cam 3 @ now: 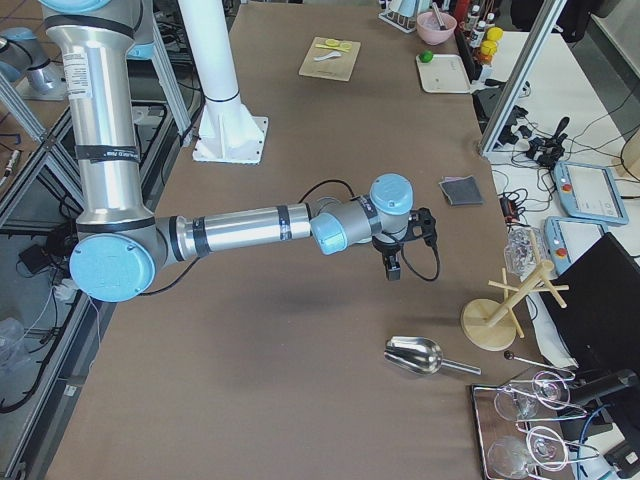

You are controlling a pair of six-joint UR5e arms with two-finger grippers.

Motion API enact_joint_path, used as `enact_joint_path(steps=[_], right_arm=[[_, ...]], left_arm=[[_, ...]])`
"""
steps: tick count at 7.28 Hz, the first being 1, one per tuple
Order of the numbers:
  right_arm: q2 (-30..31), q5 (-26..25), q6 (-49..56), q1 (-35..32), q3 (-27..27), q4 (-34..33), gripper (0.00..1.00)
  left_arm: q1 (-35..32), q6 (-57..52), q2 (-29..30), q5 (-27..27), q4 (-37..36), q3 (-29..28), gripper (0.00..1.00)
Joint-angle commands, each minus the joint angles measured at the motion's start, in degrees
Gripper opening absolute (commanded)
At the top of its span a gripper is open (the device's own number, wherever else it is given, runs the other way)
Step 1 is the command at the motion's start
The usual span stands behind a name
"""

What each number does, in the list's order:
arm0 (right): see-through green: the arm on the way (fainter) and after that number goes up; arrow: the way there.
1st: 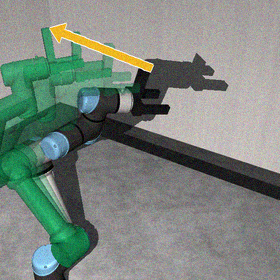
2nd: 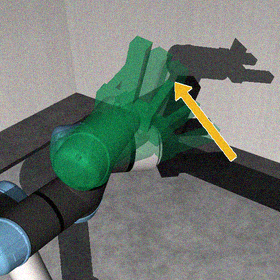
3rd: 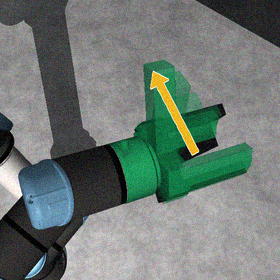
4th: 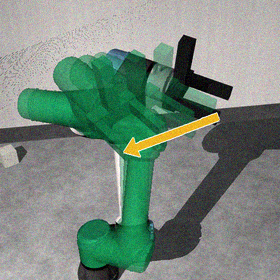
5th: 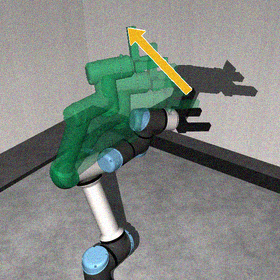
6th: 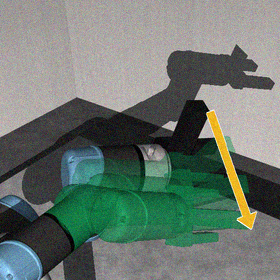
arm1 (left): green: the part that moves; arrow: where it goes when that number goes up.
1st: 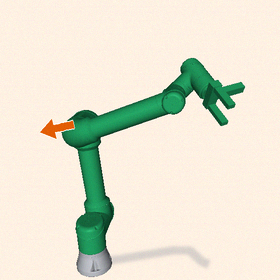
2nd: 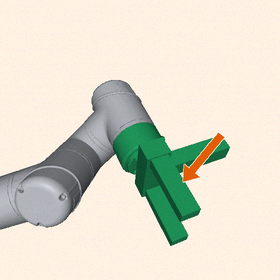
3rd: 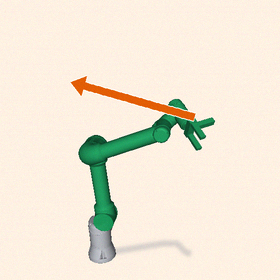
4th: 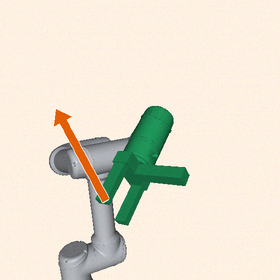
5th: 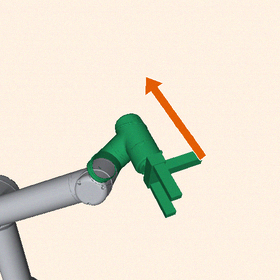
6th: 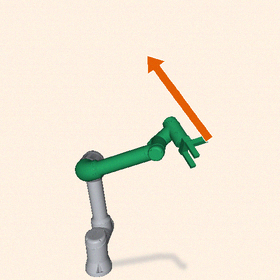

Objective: Place spoon in bowl
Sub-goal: 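Reach the right gripper to the pale green bowl and grip its rim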

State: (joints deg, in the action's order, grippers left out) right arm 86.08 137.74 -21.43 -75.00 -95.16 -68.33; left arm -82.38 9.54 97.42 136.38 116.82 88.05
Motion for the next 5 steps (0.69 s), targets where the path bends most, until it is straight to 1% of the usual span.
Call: enact_joint_path(steps=[1,2,3,4,5], right_arm=[[0.1,-1.0,-5.2,6.5,1.0,8.7,1.00],[-0.3,-4.1,-6.2,9.4,1.1,10.7,1.00],[-1.8,-6.6,-11.6,12.1,1.2,10.8,1.00],[-2.7,-8.1,-15.2,14.7,1.2,10.8,1.00],[-2.8,-9.7,-15.3,17.1,1.5,10.8,1.00]], left_arm=[[0.0,0.4,0.0,0.0,0.8,-0.1,0.98],[0.0,0.5,0.0,0.0,0.8,0.1,0.98],[0.0,0.3,0.0,0.0,0.8,-0.2,0.98],[0.0,0.6,0.1,0.0,0.8,-0.2,0.98],[0.0,0.6,0.1,0.0,0.9,-0.2,0.98]])
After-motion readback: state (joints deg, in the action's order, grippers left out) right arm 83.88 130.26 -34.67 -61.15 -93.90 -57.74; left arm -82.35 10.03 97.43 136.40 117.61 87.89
